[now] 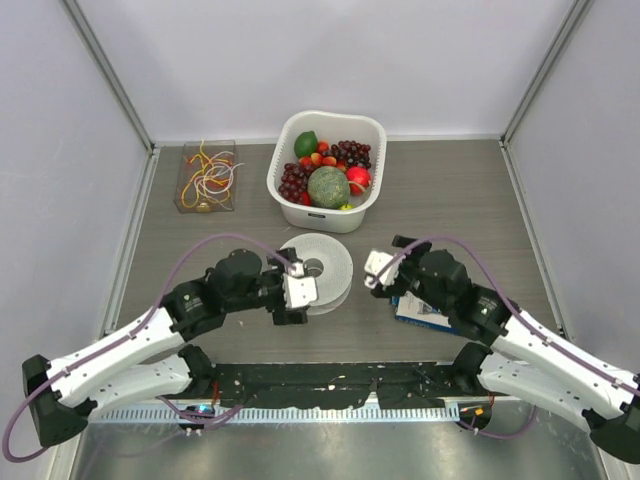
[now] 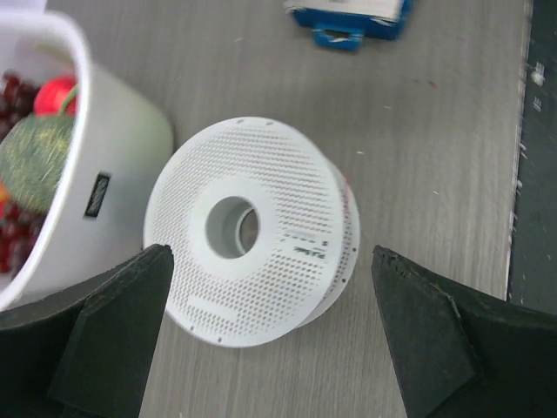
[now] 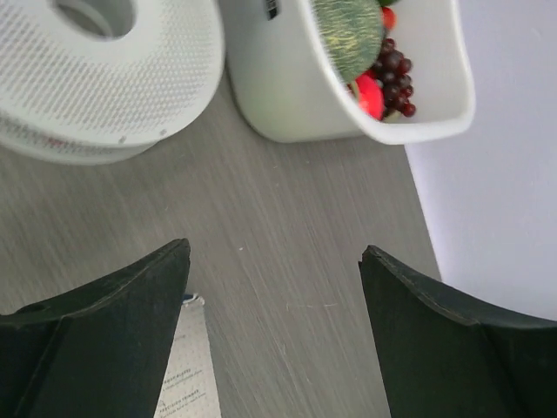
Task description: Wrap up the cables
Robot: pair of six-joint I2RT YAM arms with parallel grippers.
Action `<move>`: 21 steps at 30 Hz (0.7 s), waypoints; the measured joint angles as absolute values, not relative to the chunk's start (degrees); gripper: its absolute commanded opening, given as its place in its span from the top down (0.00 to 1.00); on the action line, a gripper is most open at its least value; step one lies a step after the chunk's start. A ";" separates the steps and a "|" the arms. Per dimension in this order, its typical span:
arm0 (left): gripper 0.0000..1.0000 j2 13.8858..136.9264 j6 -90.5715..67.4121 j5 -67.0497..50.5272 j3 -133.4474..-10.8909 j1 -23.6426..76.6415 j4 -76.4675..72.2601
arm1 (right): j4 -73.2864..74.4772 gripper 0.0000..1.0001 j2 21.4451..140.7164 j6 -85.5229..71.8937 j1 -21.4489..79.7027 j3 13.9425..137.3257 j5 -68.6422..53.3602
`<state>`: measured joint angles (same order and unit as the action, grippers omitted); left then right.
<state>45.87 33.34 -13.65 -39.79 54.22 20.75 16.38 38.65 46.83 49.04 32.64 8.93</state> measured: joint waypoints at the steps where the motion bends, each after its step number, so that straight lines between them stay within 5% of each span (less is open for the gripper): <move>1: 0.00 47.31 30.96 -11.29 -42.09 54.06 21.87 | 16.62 0.16 40.91 44.45 48.99 35.40 10.26; 6: 0.00 58.11 18.96 -6.68 -58.87 47.62 31.07 | 18.35 0.16 49.50 33.19 46.54 47.86 14.94; 11: 0.00 67.81 6.28 -14.11 -73.14 28.08 39.70 | 21.89 0.16 57.84 21.02 32.16 58.87 13.37; 21: 0.00 78.00 -0.56 -20.23 -74.48 7.66 54.85 | 31.16 0.16 60.16 4.43 5.93 54.83 4.43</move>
